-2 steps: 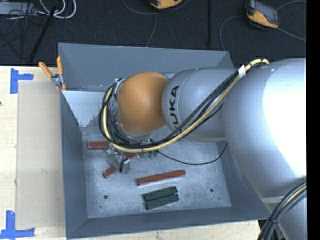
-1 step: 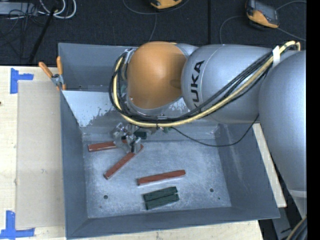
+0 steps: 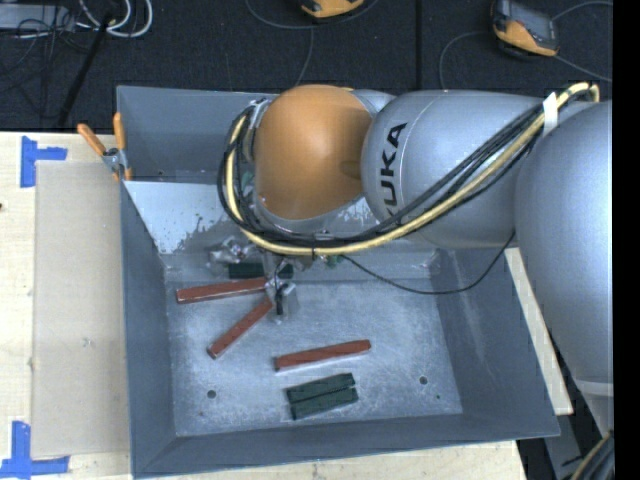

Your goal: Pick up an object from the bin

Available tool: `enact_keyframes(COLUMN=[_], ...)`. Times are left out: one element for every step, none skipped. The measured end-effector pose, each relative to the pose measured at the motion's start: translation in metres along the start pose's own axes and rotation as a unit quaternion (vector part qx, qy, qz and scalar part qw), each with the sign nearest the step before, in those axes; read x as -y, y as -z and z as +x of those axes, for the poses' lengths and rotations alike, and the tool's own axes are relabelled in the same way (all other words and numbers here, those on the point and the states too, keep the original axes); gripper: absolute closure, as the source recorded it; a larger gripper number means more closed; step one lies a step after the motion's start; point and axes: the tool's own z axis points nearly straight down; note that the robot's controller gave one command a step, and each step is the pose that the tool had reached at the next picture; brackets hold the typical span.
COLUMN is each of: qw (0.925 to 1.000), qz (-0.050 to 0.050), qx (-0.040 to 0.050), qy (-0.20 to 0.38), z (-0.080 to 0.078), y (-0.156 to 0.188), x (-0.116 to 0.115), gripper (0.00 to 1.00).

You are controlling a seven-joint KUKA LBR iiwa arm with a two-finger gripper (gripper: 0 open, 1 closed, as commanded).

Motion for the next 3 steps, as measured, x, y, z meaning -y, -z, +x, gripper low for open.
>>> enact_keyframes(qw=[0.9906, 0.9908, 0.9881], qz=[-0.002, -0.001, 0.001], qx=[-0.0023, -0.0015, 0.0012], qy=[0.136, 0.135, 0.154], z=[-0.01, -0.01, 0.042], y=[-0.084, -0.082, 0.054], x=[-0.016, -0.016, -0.063], gripper=[0.0, 1.0, 1.0])
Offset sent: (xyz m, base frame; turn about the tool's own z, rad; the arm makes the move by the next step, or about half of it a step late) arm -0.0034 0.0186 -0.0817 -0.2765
